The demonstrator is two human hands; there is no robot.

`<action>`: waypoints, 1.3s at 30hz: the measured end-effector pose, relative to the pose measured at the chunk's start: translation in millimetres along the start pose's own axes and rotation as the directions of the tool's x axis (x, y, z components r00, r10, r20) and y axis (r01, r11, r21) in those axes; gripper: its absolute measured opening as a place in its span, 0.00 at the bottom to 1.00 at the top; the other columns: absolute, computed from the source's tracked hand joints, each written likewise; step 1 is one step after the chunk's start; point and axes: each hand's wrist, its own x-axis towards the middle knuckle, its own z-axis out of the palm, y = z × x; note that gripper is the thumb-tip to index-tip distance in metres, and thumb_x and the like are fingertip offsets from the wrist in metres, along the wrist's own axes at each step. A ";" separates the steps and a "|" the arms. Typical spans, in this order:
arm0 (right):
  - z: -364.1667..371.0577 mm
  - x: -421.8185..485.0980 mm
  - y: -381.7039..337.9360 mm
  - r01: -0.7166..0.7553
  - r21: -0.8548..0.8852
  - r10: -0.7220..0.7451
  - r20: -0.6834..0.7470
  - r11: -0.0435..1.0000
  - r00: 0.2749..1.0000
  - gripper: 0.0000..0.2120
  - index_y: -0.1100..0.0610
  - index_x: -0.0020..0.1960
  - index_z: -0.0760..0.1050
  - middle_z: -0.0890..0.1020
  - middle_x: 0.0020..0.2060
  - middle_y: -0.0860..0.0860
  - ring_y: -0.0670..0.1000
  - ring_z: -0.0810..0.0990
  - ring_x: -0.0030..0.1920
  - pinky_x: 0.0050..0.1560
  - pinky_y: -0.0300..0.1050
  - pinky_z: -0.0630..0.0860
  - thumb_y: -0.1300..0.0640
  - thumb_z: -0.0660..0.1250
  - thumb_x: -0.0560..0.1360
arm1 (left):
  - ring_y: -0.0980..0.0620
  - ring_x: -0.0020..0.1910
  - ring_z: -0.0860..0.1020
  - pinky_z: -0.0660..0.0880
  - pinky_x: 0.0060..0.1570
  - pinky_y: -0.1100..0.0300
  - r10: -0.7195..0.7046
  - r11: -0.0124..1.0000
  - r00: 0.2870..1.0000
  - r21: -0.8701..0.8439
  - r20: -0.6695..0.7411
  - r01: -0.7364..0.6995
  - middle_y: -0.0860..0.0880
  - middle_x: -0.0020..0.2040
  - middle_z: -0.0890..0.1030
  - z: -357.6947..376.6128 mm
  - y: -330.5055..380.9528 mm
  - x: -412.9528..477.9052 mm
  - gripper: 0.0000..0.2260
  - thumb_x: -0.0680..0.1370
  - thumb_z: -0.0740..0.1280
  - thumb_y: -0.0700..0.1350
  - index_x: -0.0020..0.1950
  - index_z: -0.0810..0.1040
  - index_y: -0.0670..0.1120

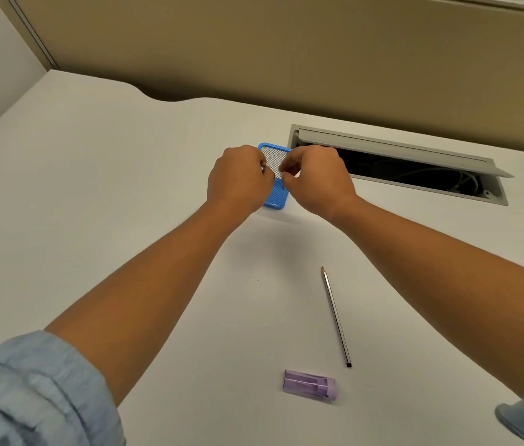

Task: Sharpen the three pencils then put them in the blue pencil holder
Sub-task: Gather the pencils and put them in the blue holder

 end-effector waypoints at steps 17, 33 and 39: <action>5.5 5.7 7.5 -0.079 0.038 0.077 0.066 0.996 0.995 0.07 0.56 0.53 0.83 0.85 0.50 0.54 0.53 0.82 0.51 0.51 0.48 0.81 0.58 0.69 0.76 | 0.46 0.53 0.82 0.76 0.44 0.59 -0.003 0.999 0.999 -0.052 0.054 0.006 0.43 0.58 0.84 6.3 -6.7 8.5 0.13 0.77 0.71 0.47 0.60 0.81 0.44; 3.9 -92.5 68.9 -0.456 0.009 0.448 0.169 0.890 0.878 0.02 0.55 0.41 0.80 0.84 0.41 0.52 0.55 0.81 0.41 0.40 0.42 0.72 0.56 0.69 0.70 | 0.51 0.49 0.79 0.68 0.43 0.61 0.002 0.994 1.000 -0.113 0.004 -0.002 0.55 0.48 0.81 24.9 -41.1 -78.6 0.14 0.75 0.67 0.46 0.61 0.79 0.51; 21.6 -133.1 75.5 -0.447 -0.115 0.461 0.274 0.887 0.844 0.12 0.52 0.46 0.77 0.82 0.44 0.50 0.55 0.81 0.44 0.41 0.46 0.77 0.47 0.73 0.67 | 0.55 0.49 0.79 0.68 0.44 0.63 0.021 0.995 0.979 -0.098 0.201 -0.001 0.59 0.45 0.74 58.1 -60.8 -134.3 0.14 0.77 0.67 0.51 0.62 0.77 0.53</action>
